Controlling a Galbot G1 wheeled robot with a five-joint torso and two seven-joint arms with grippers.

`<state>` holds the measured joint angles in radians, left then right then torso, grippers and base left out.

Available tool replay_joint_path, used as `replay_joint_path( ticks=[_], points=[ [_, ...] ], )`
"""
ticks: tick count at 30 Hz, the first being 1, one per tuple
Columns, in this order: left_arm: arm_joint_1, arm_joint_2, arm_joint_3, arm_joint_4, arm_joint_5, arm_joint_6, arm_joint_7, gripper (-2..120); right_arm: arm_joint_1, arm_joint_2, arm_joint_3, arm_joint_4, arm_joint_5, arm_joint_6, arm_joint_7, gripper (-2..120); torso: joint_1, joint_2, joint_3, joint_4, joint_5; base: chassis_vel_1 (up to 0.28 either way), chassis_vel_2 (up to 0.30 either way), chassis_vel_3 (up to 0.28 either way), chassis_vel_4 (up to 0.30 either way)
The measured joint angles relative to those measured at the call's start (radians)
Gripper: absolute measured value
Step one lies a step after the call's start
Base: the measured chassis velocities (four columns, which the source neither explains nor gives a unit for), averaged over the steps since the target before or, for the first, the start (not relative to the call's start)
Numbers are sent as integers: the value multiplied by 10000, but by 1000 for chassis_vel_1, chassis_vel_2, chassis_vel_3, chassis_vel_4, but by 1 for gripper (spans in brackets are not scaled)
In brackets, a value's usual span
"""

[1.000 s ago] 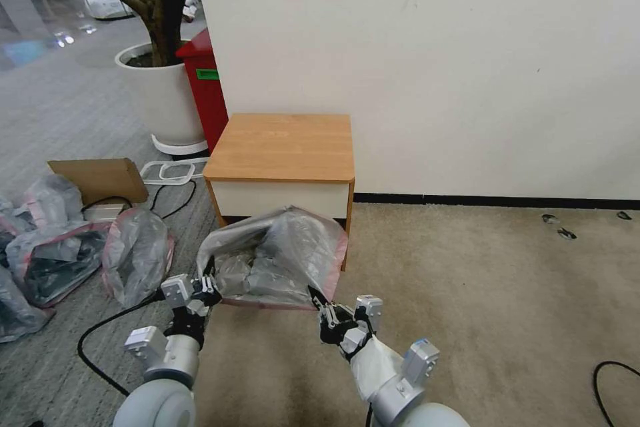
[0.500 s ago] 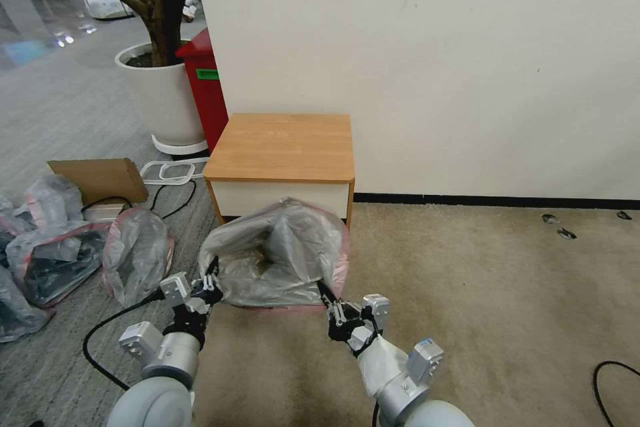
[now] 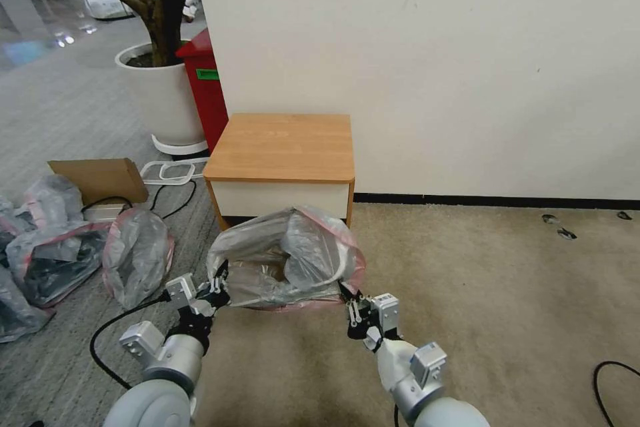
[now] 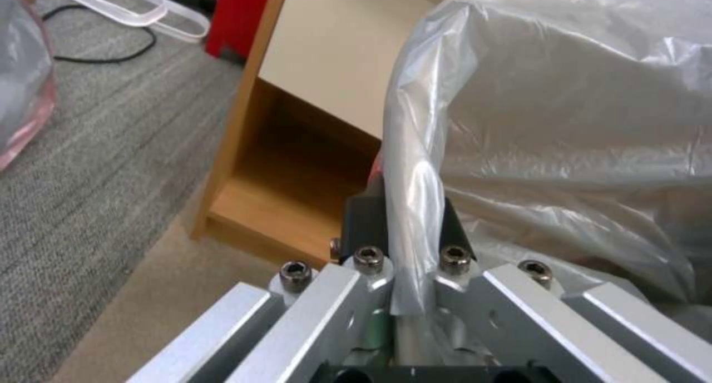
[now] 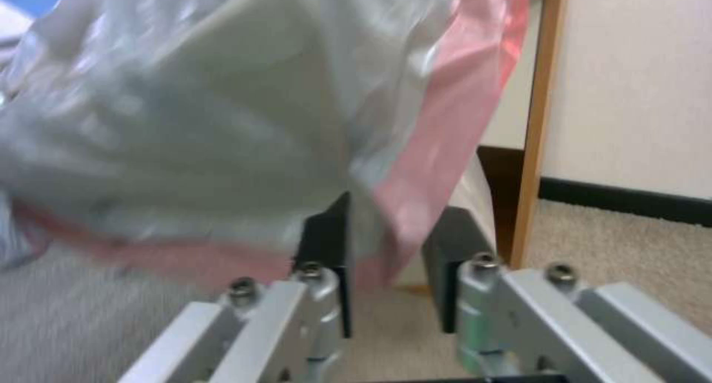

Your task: Pick up the garbage bag from the table and place it over the trash can.

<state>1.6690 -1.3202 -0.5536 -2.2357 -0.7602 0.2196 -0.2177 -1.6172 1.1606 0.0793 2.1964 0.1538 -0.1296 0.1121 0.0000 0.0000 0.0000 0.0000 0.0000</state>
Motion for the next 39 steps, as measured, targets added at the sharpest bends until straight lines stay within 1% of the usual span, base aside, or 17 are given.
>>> replay_joint_path(
  ticks=[3,4,5,8,9,12,14,15,17,18,19,25,29,33,36,38,39],
  points=[
    [-41,1,-28,43,-36,16,-27,0,-276,-73,83,293,-257,-218,-131,32,0,0,0,0,0,0,0,0,0],
    [-71,1,-53,87,-65,32,-48,0,-468,-115,243,494,-498,-316,-300,37,0,0,0,0,0,0,0,0,0],
    [-101,2,-81,154,-85,41,-62,0,-663,-156,460,683,-707,-271,-486,43,0,0,0,1,0,0,0,0,0],
    [-109,8,-94,221,-98,47,-69,0,-873,-175,825,989,-822,-23,-635,50,0,0,0,0,0,0,0,0,0],
    [-109,12,-94,244,-99,48,-71,0,-950,-165,1060,1155,-797,174,-692,55,0,0,0,-1,0,0,0,0,0],
    [-103,17,-82,296,-99,53,-71,0,-836,-43,1736,1514,-22,714,-1103,69,0,0,0,-1,-1,0,0,0,0],
    [-101,20,-58,296,-99,54,-71,0,-677,9,1888,1519,388,843,-1286,72,0,0,0,0,0,0,0,0,0],
    [-100,24,-19,273,-99,65,-71,0,-417,76,2020,1384,956,1007,-1580,79,0,0,0,1,-1,0,0,0,0],
    [-105,26,7,248,-99,71,-71,0,-299,106,2026,1253,1182,1104,-1709,82,0,0,0,1,0,0,0,0,0],
    [-115,28,34,198,-99,83,-71,0,-115,174,1984,945,1502,1326,-1895,90,0,0,0,1,1,0,0,0,0],
    [-116,31,39,173,-99,88,-70,0,-26,221,1929,770,1660,1449,-2014,92,0,0,1,0,1,0,0,0,0],
    [-67,53,31,95,-94,95,-56,0,277,403,1786,232,2122,1619,-2202,86,0,1,1,0,0,0,0,0,0],
    [8,28,55,-1,-81,95,-33,0,557,482,1763,17,3067,1586,-2275,83,0,0,0,1,1,0,0,0,0],
    [19,-13,74,-18,-64,99,-27,0,663,519,1718,-102,3922,1452,-2320,75,0,0,1,0,0,0,0,0,0],
    [76,-38,81,-19,-26,100,-18,0,712,622,1634,-219,4316,1429,-2418,60,0,0,0,0,0,0,0,0,0],
    [92,-45,85,-19,21,100,-12,0,726,657,1610,-243,4360,1429,-2441,57,0,0,0,0,0,0,0,0,0],
    [111,-59,89,-9,93,98,-1,0,746,698,1586,-282,4396,1431,-2469,50,0,0,0,0,-1,0,0,0,0]
  ],
)
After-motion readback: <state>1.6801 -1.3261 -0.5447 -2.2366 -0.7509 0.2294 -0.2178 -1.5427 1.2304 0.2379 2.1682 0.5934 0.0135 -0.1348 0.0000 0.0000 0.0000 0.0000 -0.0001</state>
